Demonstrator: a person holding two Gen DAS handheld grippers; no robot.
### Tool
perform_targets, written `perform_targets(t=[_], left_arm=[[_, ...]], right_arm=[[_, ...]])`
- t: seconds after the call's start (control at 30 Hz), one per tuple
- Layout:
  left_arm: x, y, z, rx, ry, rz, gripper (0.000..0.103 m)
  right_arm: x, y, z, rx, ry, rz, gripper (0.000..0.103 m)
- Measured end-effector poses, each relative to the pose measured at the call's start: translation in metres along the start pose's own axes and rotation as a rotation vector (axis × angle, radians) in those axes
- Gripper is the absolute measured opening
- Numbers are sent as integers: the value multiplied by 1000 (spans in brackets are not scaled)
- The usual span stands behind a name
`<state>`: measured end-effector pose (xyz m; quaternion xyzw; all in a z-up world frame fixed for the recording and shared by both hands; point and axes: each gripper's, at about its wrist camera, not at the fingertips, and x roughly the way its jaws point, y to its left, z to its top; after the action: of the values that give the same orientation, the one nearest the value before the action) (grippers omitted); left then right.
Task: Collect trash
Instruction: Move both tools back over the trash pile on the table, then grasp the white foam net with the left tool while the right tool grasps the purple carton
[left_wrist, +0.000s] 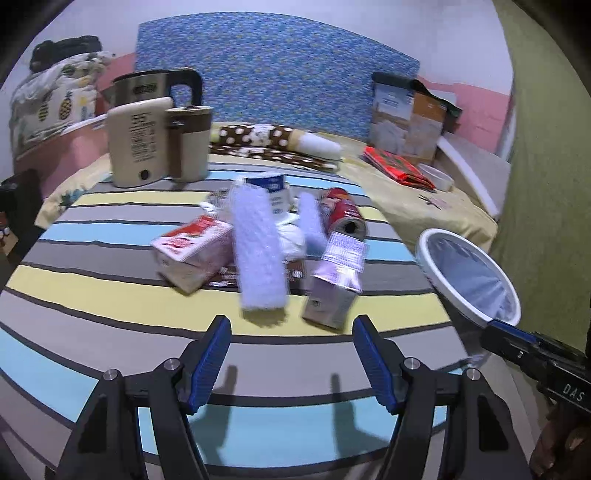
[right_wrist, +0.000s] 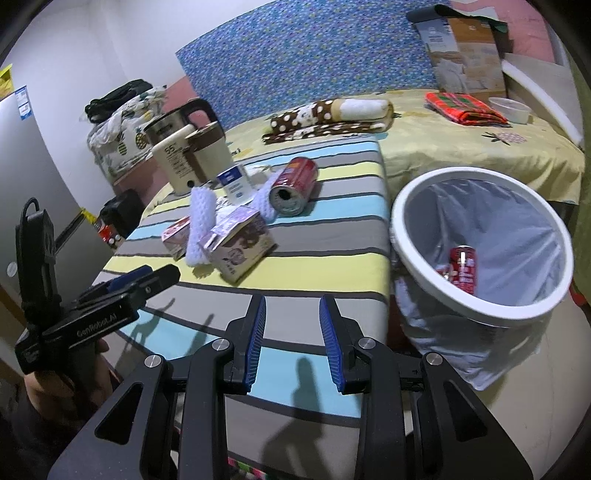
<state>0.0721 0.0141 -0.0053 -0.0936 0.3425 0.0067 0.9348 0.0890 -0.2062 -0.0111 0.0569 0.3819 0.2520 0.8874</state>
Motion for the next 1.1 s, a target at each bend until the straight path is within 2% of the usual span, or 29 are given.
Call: perform_targets(t=[0.4, 0.47, 0.5, 0.53, 0.93, 1.1], left_arm=[[1, 42, 2, -49, -18, 53, 60], [0, 49, 2, -64, -22, 58, 60], [-1, 52, 2, -69, -24, 61, 60], [-1, 55, 3, -74, -26, 62, 60], [0, 86, 1, -122, -26, 68, 60], [6, 80, 3, -115, -19, 22, 60]], right_arm=[[32, 38, 19, -12, 19, 42, 33], [38, 45, 21, -17, 15, 48, 43], [40, 49, 23, -19, 13, 50, 56], [43, 52, 24, -22, 12, 53, 65], [86, 75, 35, -45, 55, -54, 65], [78, 57, 32, -27, 59, -106, 65]])
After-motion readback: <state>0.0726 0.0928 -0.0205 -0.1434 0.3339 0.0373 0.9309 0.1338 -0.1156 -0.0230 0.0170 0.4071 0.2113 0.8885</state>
